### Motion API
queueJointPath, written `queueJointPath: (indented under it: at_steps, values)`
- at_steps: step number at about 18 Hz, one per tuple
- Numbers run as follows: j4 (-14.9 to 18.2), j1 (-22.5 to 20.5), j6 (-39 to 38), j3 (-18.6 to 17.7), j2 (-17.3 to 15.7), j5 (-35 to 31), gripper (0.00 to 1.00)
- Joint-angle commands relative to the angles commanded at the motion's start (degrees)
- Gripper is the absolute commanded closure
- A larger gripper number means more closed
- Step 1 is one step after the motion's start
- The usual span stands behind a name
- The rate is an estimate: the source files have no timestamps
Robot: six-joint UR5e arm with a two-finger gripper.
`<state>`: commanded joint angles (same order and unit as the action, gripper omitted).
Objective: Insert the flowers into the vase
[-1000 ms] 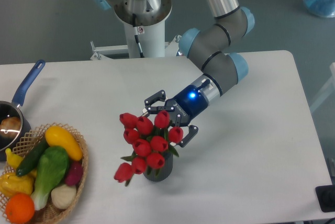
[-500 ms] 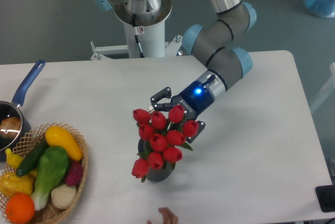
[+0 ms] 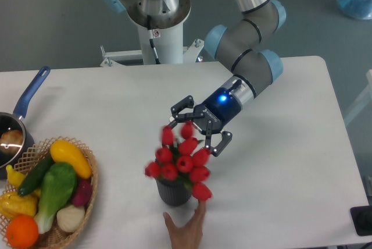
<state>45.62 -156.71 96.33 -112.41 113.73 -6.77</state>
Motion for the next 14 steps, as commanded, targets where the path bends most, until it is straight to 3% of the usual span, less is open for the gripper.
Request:
queueJointPath:
  at_steps: [9, 14]
  values:
    - [0.2, -3.3, -0.5, 0.5, 0.1, -2.1, 0.0]
    - [0.3, -7.0, -0.7, 1.5, -2.4, -14.3, 0.0]
